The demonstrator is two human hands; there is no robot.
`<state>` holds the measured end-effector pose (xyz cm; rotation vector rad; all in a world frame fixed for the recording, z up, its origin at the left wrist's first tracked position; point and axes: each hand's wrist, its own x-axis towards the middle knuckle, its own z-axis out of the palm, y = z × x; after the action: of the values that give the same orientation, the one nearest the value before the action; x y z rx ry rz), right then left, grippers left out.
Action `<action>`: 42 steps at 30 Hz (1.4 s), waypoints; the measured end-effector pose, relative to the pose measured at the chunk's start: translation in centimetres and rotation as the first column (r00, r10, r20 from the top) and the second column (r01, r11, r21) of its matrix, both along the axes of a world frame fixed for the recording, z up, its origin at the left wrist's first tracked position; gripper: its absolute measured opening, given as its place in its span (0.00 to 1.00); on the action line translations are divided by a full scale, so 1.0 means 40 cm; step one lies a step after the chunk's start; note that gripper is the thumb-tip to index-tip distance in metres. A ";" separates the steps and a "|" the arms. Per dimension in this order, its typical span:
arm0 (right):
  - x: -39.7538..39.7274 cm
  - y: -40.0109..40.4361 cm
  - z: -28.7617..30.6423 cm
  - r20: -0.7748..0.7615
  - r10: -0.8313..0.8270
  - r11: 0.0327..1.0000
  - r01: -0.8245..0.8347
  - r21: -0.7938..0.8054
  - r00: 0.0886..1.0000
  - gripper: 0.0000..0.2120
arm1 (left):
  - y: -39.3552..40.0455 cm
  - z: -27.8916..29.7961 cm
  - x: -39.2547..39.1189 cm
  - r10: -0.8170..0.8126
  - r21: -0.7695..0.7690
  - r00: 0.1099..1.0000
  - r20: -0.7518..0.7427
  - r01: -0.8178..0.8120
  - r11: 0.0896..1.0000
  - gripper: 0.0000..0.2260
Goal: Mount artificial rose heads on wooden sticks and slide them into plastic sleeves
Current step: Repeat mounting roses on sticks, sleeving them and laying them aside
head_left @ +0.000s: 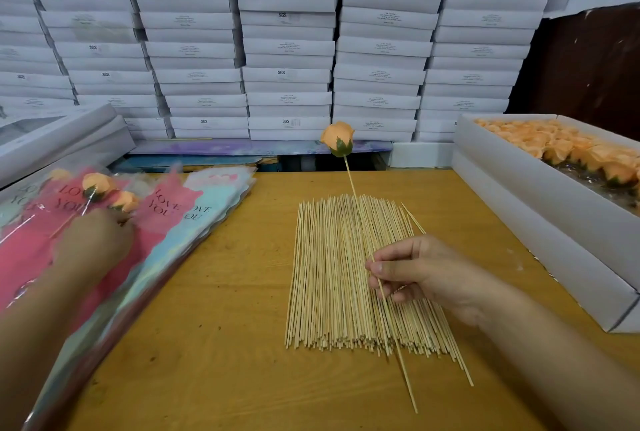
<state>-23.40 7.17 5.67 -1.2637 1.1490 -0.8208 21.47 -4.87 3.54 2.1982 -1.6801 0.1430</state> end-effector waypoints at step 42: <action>-0.014 -0.012 0.000 -0.049 -0.146 0.988 0.143 -0.057 0.988 0.02 | 0.393 -0.001 -0.527 0.041 0.194 0.216 -0.976 0.758 0.623 0.14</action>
<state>-23.98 6.69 5.69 -1.2632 1.2805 -0.9357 0.39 10.84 3.51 1.3455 -1.4699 -1.8523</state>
